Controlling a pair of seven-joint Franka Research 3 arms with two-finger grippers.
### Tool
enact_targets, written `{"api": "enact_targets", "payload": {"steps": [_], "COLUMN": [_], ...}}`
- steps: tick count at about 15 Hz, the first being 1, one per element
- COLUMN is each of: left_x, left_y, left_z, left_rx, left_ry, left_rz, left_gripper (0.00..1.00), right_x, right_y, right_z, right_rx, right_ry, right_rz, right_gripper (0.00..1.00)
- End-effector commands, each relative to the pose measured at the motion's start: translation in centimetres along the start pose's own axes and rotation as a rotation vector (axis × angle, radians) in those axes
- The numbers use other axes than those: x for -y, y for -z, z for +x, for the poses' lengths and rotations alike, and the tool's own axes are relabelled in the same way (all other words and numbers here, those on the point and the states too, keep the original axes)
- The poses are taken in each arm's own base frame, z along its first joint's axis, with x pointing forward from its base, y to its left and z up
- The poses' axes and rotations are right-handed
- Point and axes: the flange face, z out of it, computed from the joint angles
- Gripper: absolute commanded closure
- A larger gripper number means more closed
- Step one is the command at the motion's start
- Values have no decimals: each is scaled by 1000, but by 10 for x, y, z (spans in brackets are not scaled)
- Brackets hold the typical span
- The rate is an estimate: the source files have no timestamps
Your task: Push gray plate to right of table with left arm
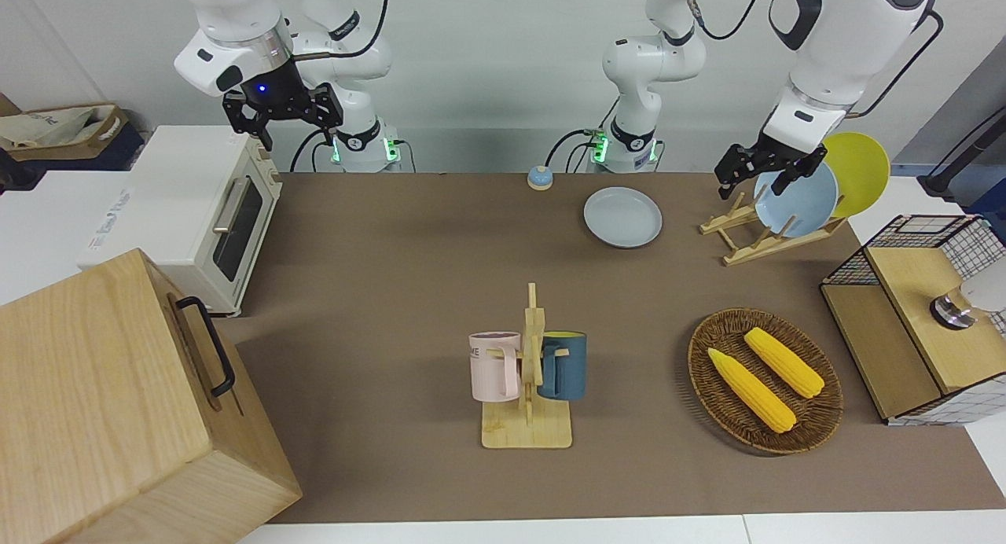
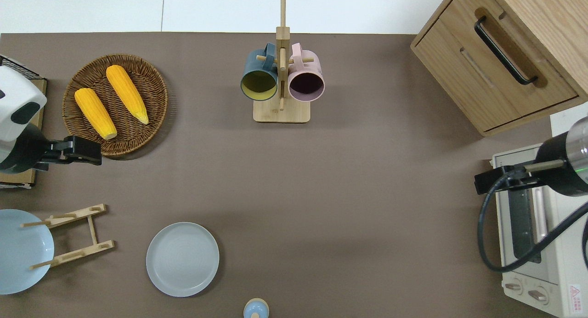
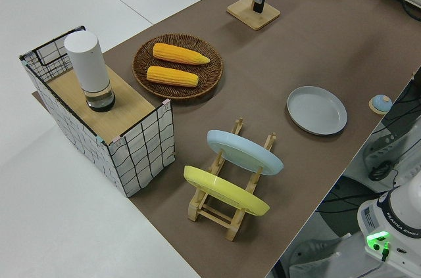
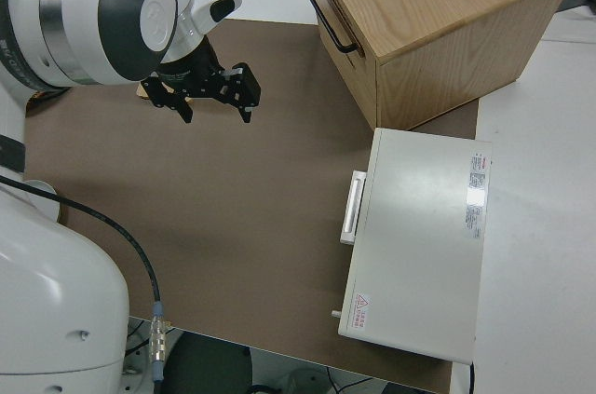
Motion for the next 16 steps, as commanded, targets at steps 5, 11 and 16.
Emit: {"api": "enact_targets", "payload": {"steps": [5,11,16], "left_x": [-1,1,-1], "left_y": [3,2,0], "left_z": [-5,-4,-4], "left_rx": [14,14,17], "left_ry": [-2,7,12], "left_rz": [-1,0,0], "left_gripper": [2,2,2], "right_x": [-1,-1,-1], "right_y": [4,4,4], "right_z": [-3,-3,-3], "right_rx": [4,4,4], "right_ry": [-13,-15,-13], "right_rz": [4,4,4], "right_gripper": [17,17,17]}}
